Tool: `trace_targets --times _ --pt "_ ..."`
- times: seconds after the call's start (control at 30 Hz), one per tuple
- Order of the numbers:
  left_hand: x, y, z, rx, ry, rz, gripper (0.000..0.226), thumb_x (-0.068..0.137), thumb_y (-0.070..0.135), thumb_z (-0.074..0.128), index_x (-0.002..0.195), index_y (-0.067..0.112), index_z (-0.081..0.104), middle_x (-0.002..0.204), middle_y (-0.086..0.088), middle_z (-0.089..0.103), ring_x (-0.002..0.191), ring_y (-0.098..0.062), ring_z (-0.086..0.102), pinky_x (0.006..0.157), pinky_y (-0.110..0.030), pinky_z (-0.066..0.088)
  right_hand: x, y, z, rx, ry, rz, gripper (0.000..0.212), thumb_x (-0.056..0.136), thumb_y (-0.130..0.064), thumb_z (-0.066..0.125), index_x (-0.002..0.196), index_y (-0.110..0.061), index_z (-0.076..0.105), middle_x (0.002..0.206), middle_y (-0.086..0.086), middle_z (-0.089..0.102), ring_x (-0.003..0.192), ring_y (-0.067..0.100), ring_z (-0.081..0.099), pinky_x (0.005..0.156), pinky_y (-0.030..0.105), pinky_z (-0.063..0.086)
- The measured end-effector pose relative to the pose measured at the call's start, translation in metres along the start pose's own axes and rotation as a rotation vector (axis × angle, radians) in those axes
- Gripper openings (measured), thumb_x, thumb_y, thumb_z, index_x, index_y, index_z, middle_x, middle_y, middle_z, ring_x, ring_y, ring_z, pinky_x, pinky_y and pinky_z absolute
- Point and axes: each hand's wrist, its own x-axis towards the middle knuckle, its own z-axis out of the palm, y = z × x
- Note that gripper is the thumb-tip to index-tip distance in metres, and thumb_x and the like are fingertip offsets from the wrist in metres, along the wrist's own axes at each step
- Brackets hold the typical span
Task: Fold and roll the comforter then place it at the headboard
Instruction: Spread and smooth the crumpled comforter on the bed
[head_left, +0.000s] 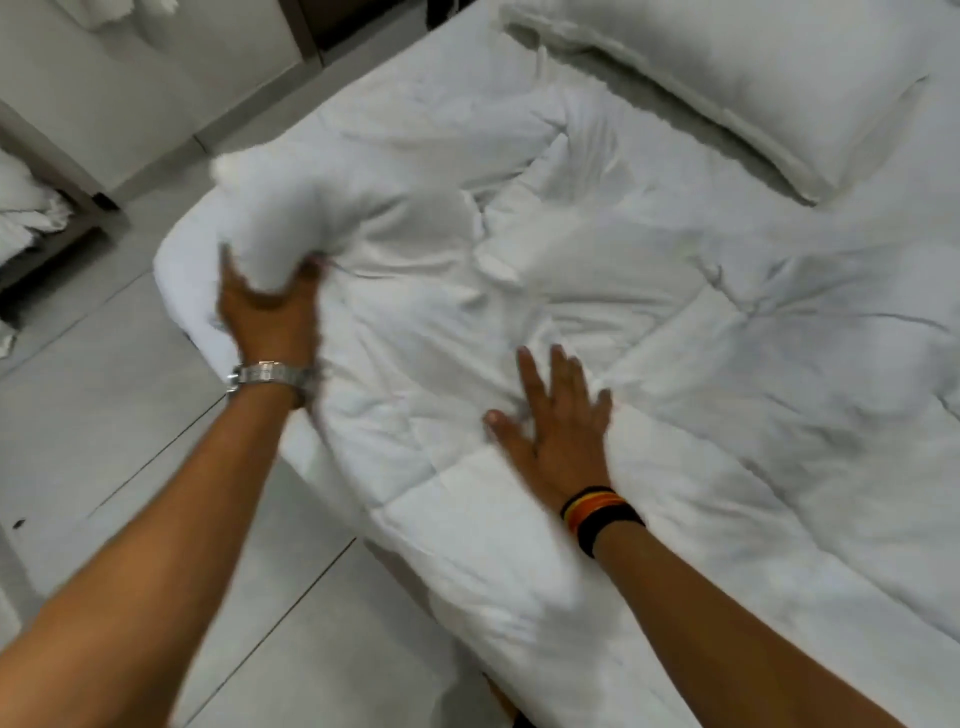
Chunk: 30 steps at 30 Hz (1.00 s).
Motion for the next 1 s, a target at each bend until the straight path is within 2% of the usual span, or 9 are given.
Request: trace_targets --times 0.07,0.23,0.33,0.47,0.63,0.77,0.87,0.93,1.0 --pt "0.008 -0.014 -0.023 0.087 -0.053 -0.068 0.074 0.073 0.046 0.091 0.137 0.025 0.060 0.132 0.014 0.070 0.122 -0.007 0.066 0.106 -0.023 0.049 0.011 -0.016 0.010 -0.093 -0.137 -0.020 0.083 0.098 -0.080 0.020 0.167 -0.042 -0.007 0.177 0.001 -0.014 0.162 0.026 -0.011 0.124 0.065 -0.009" --pt "-0.033 -0.034 -0.042 0.330 -0.203 -0.567 0.120 0.075 0.041 0.091 0.164 0.014 0.016 0.159 -0.018 0.044 0.142 -0.038 0.047 0.116 -0.046 0.039 0.023 -0.034 0.020 -0.183 -0.418 0.140 0.084 0.100 -0.077 0.023 0.168 -0.037 -0.006 0.176 0.005 -0.019 0.161 0.031 -0.016 0.123 0.068 -0.008" --pt "-0.025 -0.002 -0.032 0.377 -0.066 -0.305 0.134 0.065 0.056 0.084 0.165 0.012 0.007 0.169 -0.016 0.023 0.154 -0.036 0.028 0.124 -0.052 0.023 0.041 -0.043 0.006 -0.093 -0.243 0.160 0.084 0.099 -0.079 0.022 0.167 -0.039 -0.006 0.176 0.004 -0.019 0.162 0.027 -0.017 0.123 0.067 -0.012" --pt "0.064 0.032 0.028 0.314 -0.160 0.233 0.101 0.086 0.061 0.061 0.162 0.005 0.026 0.166 -0.016 0.033 0.154 -0.031 0.031 0.124 -0.045 0.014 0.133 -0.079 -0.013 0.054 0.063 0.136 0.083 0.098 -0.079 0.019 0.168 -0.040 0.002 0.176 0.004 -0.016 0.162 0.025 -0.015 0.124 0.065 -0.012" --pt "0.173 0.037 0.129 0.565 -0.526 -0.040 0.128 0.072 0.094 0.048 0.167 0.020 0.004 0.175 -0.013 0.005 0.161 -0.031 0.000 0.126 -0.055 -0.005 0.220 -0.094 -0.021 -0.017 0.089 0.229 0.085 0.094 -0.082 0.013 0.168 -0.041 0.000 0.177 0.005 -0.013 0.162 0.029 -0.013 0.121 0.071 -0.009" --pt "0.246 -0.013 0.198 0.754 -0.595 -0.051 0.168 0.036 0.111 0.047 0.164 0.023 -0.018 0.173 -0.015 -0.016 0.158 -0.038 -0.020 0.113 -0.068 -0.023 0.260 -0.089 0.023 -0.136 0.008 0.397 0.090 0.090 -0.087 0.000 0.167 -0.040 -0.010 0.176 0.010 -0.013 0.162 0.033 -0.010 0.119 0.074 -0.006" --pt "0.269 -0.053 0.220 0.827 -0.628 -0.104 0.181 0.023 0.112 0.049 0.162 0.019 -0.022 0.169 -0.027 0.016 0.159 -0.043 0.007 0.115 -0.070 -0.018 0.272 -0.087 0.043 -0.213 0.055 0.417 0.091 0.090 -0.086 -0.006 0.168 -0.039 -0.007 0.177 0.013 -0.001 0.163 0.035 0.001 0.119 0.076 -0.002" --pt "0.275 -0.074 0.225 0.805 -0.642 -0.082 0.176 0.027 0.112 0.049 0.163 0.014 -0.005 0.146 -0.026 0.055 0.138 -0.042 0.050 0.120 -0.061 0.019 0.277 -0.089 0.048 -0.232 0.053 0.413 0.091 0.090 -0.086 -0.007 0.168 -0.038 -0.003 0.177 0.015 0.004 0.162 0.037 0.004 0.119 0.077 0.000" --pt "0.284 -0.080 0.228 0.740 -0.677 -0.045 0.160 0.031 0.109 0.055 0.156 0.016 0.020 0.119 -0.018 0.072 0.111 -0.039 0.069 0.092 -0.046 0.047 0.283 -0.096 0.046 -0.235 0.038 0.433 0.092 0.088 -0.087 -0.011 0.167 -0.040 -0.007 0.177 0.013 0.000 0.163 0.036 0.000 0.118 0.077 -0.001"
